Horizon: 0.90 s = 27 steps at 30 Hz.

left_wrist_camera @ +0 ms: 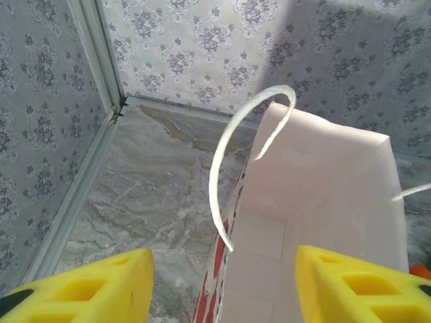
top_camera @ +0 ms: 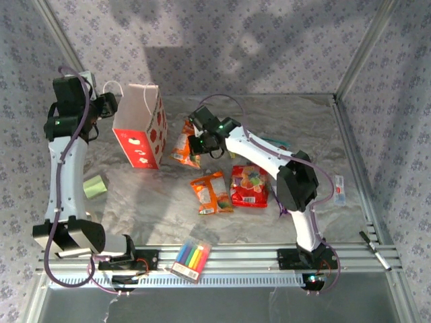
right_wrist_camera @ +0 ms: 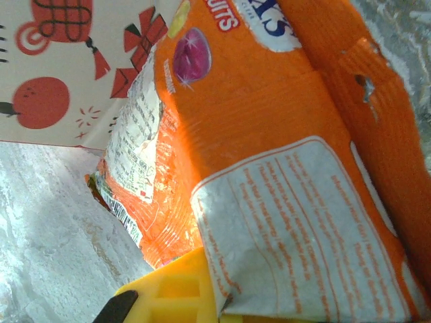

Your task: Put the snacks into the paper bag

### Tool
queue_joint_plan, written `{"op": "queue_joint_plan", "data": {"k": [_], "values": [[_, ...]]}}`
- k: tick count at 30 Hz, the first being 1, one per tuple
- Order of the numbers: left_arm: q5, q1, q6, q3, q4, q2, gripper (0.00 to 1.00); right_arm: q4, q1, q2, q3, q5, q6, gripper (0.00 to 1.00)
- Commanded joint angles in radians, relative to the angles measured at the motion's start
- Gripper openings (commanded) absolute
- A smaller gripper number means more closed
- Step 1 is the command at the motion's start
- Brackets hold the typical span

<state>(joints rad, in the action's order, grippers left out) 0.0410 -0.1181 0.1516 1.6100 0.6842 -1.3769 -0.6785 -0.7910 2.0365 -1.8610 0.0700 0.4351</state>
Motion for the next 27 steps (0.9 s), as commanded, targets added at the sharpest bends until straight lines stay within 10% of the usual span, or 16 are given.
{"op": "queue_joint_plan", "data": {"k": [1, 27], "values": [[-0.026, -0.007, 0.009, 0.053, -0.023, -0.013, 0.57, 0.003, -0.012, -0.097, -0.021, -0.040, -0.048, 0.00], [-0.049, -0.007, 0.064, 0.060, -0.099, -0.116, 0.55, 0.072, -0.026, -0.325, -0.215, -0.220, -0.251, 0.00]]}}
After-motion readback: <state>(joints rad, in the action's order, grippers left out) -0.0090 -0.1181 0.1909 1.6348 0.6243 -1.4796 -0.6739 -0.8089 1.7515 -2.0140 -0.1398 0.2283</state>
